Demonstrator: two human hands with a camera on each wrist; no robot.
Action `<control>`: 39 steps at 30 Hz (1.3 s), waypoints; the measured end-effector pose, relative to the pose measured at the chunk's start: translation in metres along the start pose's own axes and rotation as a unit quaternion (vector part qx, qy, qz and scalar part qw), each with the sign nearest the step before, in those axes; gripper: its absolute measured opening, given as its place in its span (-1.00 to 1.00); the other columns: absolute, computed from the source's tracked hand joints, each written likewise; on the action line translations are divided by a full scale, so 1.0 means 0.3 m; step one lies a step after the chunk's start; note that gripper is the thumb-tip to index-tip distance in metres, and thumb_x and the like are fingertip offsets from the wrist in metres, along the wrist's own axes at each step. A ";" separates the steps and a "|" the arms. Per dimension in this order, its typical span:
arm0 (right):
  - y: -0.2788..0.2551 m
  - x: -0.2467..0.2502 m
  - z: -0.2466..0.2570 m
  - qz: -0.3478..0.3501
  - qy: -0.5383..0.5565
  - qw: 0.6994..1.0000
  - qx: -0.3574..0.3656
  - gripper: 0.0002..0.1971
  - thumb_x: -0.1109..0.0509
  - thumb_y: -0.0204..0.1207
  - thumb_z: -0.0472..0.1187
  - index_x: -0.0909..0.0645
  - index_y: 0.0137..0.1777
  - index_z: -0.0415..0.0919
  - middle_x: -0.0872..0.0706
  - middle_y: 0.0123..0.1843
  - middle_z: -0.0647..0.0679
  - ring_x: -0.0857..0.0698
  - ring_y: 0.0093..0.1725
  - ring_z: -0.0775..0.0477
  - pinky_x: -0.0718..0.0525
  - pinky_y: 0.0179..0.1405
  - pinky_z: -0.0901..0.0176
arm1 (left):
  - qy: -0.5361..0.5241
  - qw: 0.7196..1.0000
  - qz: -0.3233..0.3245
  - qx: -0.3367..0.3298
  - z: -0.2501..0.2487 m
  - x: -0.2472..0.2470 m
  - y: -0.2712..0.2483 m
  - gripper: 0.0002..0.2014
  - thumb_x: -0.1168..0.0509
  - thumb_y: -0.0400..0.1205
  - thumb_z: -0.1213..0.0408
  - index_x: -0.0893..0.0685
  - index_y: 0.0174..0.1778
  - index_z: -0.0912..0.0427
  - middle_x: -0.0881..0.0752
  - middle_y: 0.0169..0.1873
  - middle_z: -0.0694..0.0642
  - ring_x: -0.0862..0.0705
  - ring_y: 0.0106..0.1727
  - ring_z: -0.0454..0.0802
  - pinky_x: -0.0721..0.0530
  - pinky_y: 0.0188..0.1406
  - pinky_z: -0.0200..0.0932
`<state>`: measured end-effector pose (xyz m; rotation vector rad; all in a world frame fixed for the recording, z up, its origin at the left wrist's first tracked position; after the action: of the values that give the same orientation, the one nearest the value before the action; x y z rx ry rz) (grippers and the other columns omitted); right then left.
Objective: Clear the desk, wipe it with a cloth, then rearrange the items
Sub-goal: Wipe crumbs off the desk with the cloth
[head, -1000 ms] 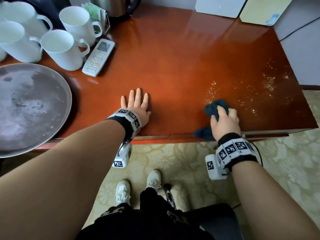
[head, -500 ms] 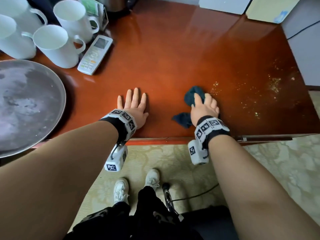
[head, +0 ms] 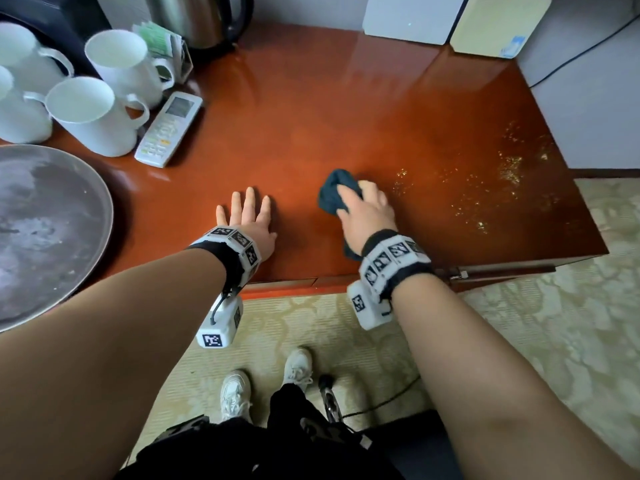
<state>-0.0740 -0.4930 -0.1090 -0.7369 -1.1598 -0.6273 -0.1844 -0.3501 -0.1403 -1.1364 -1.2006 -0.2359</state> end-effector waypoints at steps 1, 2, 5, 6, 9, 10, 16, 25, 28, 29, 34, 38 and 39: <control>0.022 -0.026 0.011 0.025 -0.018 0.999 0.019 -0.59 -0.12 0.67 -0.14 -0.31 0.52 0.01 -0.20 0.58 -0.15 -0.23 0.51 -0.27 -0.27 0.44 -0.10 | -0.004 1.000 -0.003 0.006 -0.007 -0.002 0.000 -0.35 0.00 0.74 0.07 0.21 0.66 0.02 0.32 0.65 0.11 0.34 0.66 0.14 0.27 0.63 0.18; 0.036 -0.054 0.004 0.047 -0.037 0.998 0.027 -0.58 -0.11 0.68 -0.13 -0.28 0.54 0.03 -0.17 0.60 -0.14 -0.20 0.54 -0.25 -0.23 0.47 -0.11 | -0.010 1.000 -0.006 0.013 -0.015 -0.002 0.000 -0.34 -0.01 0.73 0.07 0.22 0.66 0.00 0.32 0.65 0.12 0.34 0.66 0.14 0.27 0.64 0.17; 0.026 -0.094 -0.102 0.049 -0.052 0.997 -0.001 -0.56 -0.06 0.70 -0.11 -0.22 0.57 0.05 -0.12 0.63 -0.13 -0.13 0.58 -0.22 -0.15 0.51 -0.10 | -0.001 1.000 -0.004 0.012 -0.057 0.009 0.006 -0.32 -0.02 0.73 0.05 0.26 0.65 -0.04 0.32 0.65 0.13 0.36 0.66 0.14 0.27 0.64 0.17; 0.008 -0.091 -0.157 0.042 -0.042 0.998 -0.031 -0.57 -0.05 0.71 -0.11 -0.22 0.57 0.04 -0.11 0.63 -0.14 -0.11 0.59 -0.22 -0.13 0.52 -0.09 | 0.009 1.000 -0.003 0.002 -0.077 0.015 0.008 -0.31 -0.03 0.72 0.03 0.27 0.65 -0.04 0.32 0.65 0.13 0.36 0.66 0.15 0.27 0.64 0.18; -0.068 -0.057 -0.359 0.041 -0.030 0.989 -0.142 -0.56 0.01 0.72 -0.11 -0.17 0.60 0.04 -0.07 0.65 -0.14 -0.08 0.61 -0.22 -0.11 0.54 -0.06 | 0.039 0.999 -0.002 -0.036 -0.145 0.043 0.024 -0.27 -0.04 0.70 -0.07 0.26 0.65 -0.02 0.32 0.65 0.15 0.36 0.66 0.16 0.26 0.63 0.19; -0.101 -0.033 -0.432 0.046 -0.037 0.983 -0.173 -0.55 0.02 0.72 -0.13 -0.16 0.60 0.03 -0.08 0.64 -0.15 -0.10 0.60 -0.22 -0.15 0.53 -0.06 | 0.044 0.998 0.001 -0.044 -0.174 0.046 0.030 -0.26 -0.04 0.69 -0.10 0.26 0.66 -0.02 0.32 0.65 0.15 0.35 0.66 0.17 0.26 0.63 0.19; -0.153 0.112 -0.565 -0.005 0.025 0.968 -0.248 -0.57 -0.04 0.71 -0.16 -0.25 0.58 -0.07 -0.23 0.57 -0.22 -0.29 0.48 -0.30 -0.38 0.41 -0.10 | 0.049 0.997 0.009 -0.065 -0.304 0.043 0.052 -0.20 -0.07 0.64 -0.19 0.23 0.66 -0.03 0.30 0.65 0.14 0.32 0.66 0.17 0.24 0.64 0.19; 0.006 -0.002 -0.319 0.053 -0.033 0.998 -0.003 -0.56 -0.11 0.69 -0.10 -0.26 0.56 0.07 -0.18 0.62 -0.11 -0.19 0.56 -0.21 -0.21 0.49 -0.11 | 0.061 0.997 0.017 -0.049 -0.334 0.014 0.087 -0.15 -0.04 0.61 -0.27 0.31 0.64 -0.05 0.38 0.63 0.16 0.35 0.65 0.18 0.27 0.62 0.19; -0.035 -0.025 -0.407 0.053 -0.044 0.996 -0.049 -0.56 -0.06 0.70 -0.09 -0.22 0.57 0.10 -0.11 0.65 -0.10 -0.10 0.61 -0.20 -0.15 0.53 -0.12 | 0.065 0.997 0.026 -0.045 -0.338 0.015 0.085 -0.15 -0.03 0.61 -0.28 0.33 0.64 -0.05 0.40 0.62 0.15 0.36 0.65 0.17 0.28 0.62 0.19; -0.054 -0.017 -0.453 0.056 -0.036 0.994 -0.086 -0.56 -0.05 0.70 -0.10 -0.21 0.57 0.10 -0.10 0.65 -0.10 -0.09 0.62 -0.21 -0.15 0.53 -0.12 | 0.063 0.997 0.026 -0.044 -0.337 0.015 0.084 -0.15 -0.03 0.61 -0.28 0.33 0.64 -0.06 0.40 0.62 0.15 0.36 0.65 0.16 0.28 0.62 0.18; -0.171 0.079 -0.669 0.079 -0.009 0.968 -0.238 -0.55 -0.13 0.66 -0.20 -0.26 0.54 -0.02 -0.22 0.56 -0.21 -0.30 0.47 -0.29 -0.44 0.35 -0.08 | 0.058 0.997 0.023 -0.050 -0.333 0.016 0.080 -0.15 -0.04 0.61 -0.28 0.31 0.64 -0.06 0.39 0.63 0.14 0.36 0.65 0.15 0.28 0.62 0.18; -0.163 0.177 -0.680 -0.018 0.206 0.944 -0.257 -0.51 -0.19 0.61 -0.26 -0.26 0.54 -0.15 -0.43 0.44 -0.25 -0.55 0.28 -0.30 -0.54 0.21 -0.02 | 0.051 0.997 0.015 -0.064 -0.324 0.016 0.077 -0.16 -0.05 0.61 -0.27 0.29 0.65 -0.07 0.37 0.63 0.14 0.35 0.66 0.15 0.26 0.62 0.17; -0.152 0.207 -0.657 -0.057 0.265 0.932 -0.239 -0.51 -0.21 0.60 -0.29 -0.26 0.53 -0.15 -0.49 0.40 -0.20 -0.57 0.26 -0.25 -0.57 0.20 0.02 | 0.051 0.996 0.014 -0.068 -0.319 0.017 0.078 -0.16 -0.06 0.61 -0.26 0.28 0.65 -0.08 0.37 0.63 0.13 0.34 0.66 0.15 0.26 0.63 0.16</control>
<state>0.0224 -0.6799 -0.0848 -0.8400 -0.5486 -1.1523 -0.1081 -0.4126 -0.1420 -1.2446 -1.0902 -0.3544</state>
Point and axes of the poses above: each hand's wrist, its own y-axis towards the middle knuckle, its own x-axis out of the back of the hand, z = x × y, the point moved 2 cm from there along y, towards the middle knuckle
